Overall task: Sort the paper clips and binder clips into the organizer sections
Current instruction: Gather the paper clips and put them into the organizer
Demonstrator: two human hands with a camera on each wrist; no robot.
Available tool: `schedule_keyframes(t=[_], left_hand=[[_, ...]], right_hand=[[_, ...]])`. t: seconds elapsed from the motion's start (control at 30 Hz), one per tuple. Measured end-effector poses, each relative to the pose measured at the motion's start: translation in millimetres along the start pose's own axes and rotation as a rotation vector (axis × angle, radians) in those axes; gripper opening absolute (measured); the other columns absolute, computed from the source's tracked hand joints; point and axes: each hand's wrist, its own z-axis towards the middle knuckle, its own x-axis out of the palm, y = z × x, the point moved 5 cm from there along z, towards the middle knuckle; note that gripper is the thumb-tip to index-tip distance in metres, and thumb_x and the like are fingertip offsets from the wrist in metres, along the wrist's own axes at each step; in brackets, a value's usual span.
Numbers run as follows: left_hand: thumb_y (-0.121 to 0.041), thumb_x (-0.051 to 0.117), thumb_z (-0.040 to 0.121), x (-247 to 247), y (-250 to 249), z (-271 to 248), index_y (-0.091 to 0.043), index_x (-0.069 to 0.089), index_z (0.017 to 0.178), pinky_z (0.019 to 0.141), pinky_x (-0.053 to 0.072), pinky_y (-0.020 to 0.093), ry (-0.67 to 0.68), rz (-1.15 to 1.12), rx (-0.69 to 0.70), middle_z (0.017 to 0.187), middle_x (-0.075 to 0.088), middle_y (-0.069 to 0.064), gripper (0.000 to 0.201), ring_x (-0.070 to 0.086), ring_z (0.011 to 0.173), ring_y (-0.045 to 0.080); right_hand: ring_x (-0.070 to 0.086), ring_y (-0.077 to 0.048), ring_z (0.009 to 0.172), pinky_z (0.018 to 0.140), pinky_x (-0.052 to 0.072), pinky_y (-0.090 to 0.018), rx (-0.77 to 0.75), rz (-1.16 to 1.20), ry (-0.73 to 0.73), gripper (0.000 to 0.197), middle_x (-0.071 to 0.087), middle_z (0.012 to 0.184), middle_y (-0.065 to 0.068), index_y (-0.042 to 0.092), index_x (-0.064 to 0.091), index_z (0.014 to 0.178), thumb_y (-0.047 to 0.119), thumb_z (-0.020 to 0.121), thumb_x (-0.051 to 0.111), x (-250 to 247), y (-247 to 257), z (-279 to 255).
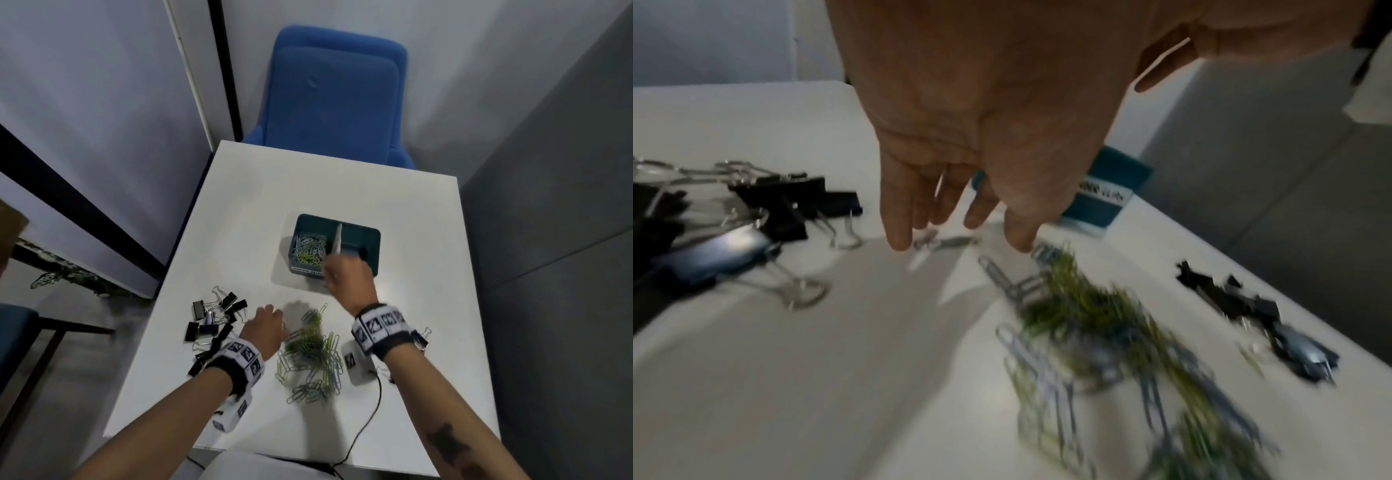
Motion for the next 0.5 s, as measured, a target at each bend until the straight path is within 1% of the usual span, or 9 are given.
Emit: schedule_keyframes(t=[0.03, 0.07, 0.13, 0.17, 0.23, 0.33, 0.37, 0.43, 0.5], left_hand=[[-0.047, 0.04, 0.097, 7.1, -2.0, -5.3, -0.008, 0.033, 0.139, 0.091, 0.047, 0.038, 0.008, 0.026, 0.007, 0.139, 0.037, 0.013, 0.058, 0.039, 0.124, 0.028], [-0.053, 0.037, 0.097, 13.8, -4.3, -10.3, -0.006, 0.026, 0.144, 0.097, 0.044, 0.039, 0.015, 0.044, 0.026, 0.145, 0.031, 0.016, 0.068, 0.034, 0.13, 0.03], [-0.062, 0.028, 0.094, 24.4, -11.1, -21.3, -0.005, 0.016, 0.149, 0.104, 0.039, 0.042, 0.017, 0.063, 0.092, 0.154, 0.019, 0.019, 0.08, 0.027, 0.137, 0.031], [-0.066, 0.024, 0.092, 28.2, -15.1, -27.3, -0.005, 0.014, 0.149, 0.104, 0.038, 0.043, 0.017, 0.072, 0.133, 0.155, 0.016, 0.019, 0.084, 0.025, 0.139, 0.031], [-0.071, 0.025, 0.086, 36.5, -22.0, -36.9, -0.007, 0.011, 0.15, 0.104, 0.038, 0.044, 0.035, 0.115, 0.205, 0.157, 0.012, 0.017, 0.092, 0.023, 0.14, 0.031], [-0.067, 0.051, 0.082, 48.9, -26.8, -44.8, -0.007, 0.008, 0.149, 0.104, 0.039, 0.044, 0.043, 0.154, 0.281, 0.156, 0.015, 0.018, 0.1, 0.023, 0.14, 0.033], [-0.062, 0.061, 0.079, 50.6, -27.6, -45.8, -0.007, 0.012, 0.147, 0.099, 0.044, 0.042, 0.014, 0.158, 0.305, 0.152, 0.024, 0.02, 0.1, 0.032, 0.136, 0.034], [-0.055, 0.079, 0.065, 52.3, -30.3, -46.8, -0.008, 0.031, 0.133, 0.074, 0.055, 0.032, -0.01, 0.137, 0.341, 0.129, 0.053, 0.016, 0.096, 0.054, 0.11, 0.028], [-0.045, 0.091, 0.05, 54.0, -33.5, -45.3, -0.013, 0.049, 0.115, 0.053, 0.052, 0.024, -0.051, 0.159, 0.388, 0.105, 0.062, 0.006, 0.084, 0.059, 0.088, 0.019]], right_hand=[[0.062, -0.02, 0.07, 0.07, 0.058, -0.036, 0.003, -0.03, 0.092, 0.014, 0.067, 0.081, -0.004, 0.016, 0.065, 0.08, 0.008, 0.088, 0.057, 15.0, -2.7, -16.9], [0.065, -0.023, 0.081, 0.077, 0.057, -0.036, 0.007, -0.053, 0.202, 0.012, 0.068, 0.096, -0.007, 0.015, 0.068, 0.098, 0.017, 0.091, 0.059, 32.7, -7.7, -35.0], [0.062, -0.026, 0.099, 0.085, 0.053, -0.036, 0.042, -0.092, 0.462, 0.042, 0.061, 0.118, -0.008, 0.018, 0.054, 0.129, 0.032, 0.09, 0.062, 68.0, -20.7, -71.7], [0.061, -0.027, 0.101, 0.085, 0.052, -0.037, 0.062, -0.116, 0.541, 0.052, 0.056, 0.121, -0.008, 0.019, 0.047, 0.133, 0.036, 0.087, 0.065, 81.8, -27.3, -88.0], [0.055, -0.029, 0.106, 0.081, 0.053, -0.041, 0.087, -0.152, 0.593, 0.067, 0.047, 0.126, -0.009, 0.02, 0.038, 0.136, 0.037, 0.08, 0.071, 104.2, -39.1, -114.2], [0.044, -0.029, 0.117, 0.08, 0.056, -0.045, 0.107, -0.136, 0.597, 0.098, 0.034, 0.135, -0.01, 0.024, 0.023, 0.141, 0.037, 0.065, 0.083, 127.5, -47.3, -141.0], [0.042, -0.029, 0.119, 0.08, 0.057, -0.045, 0.113, -0.125, 0.584, 0.101, 0.033, 0.136, -0.01, 0.025, 0.02, 0.142, 0.037, 0.064, 0.084, 131.1, -45.7, -144.9], [0.041, -0.029, 0.118, 0.08, 0.057, -0.043, 0.11, -0.097, 0.537, 0.095, 0.034, 0.135, -0.01, 0.024, 0.023, 0.142, 0.036, 0.068, 0.081, 134.8, -38.3, -147.4], [0.045, -0.027, 0.113, 0.077, 0.057, -0.039, 0.111, -0.085, 0.478, 0.079, 0.038, 0.13, -0.009, 0.024, 0.029, 0.136, 0.034, 0.074, 0.077, 135.4, -31.0, -145.0]])
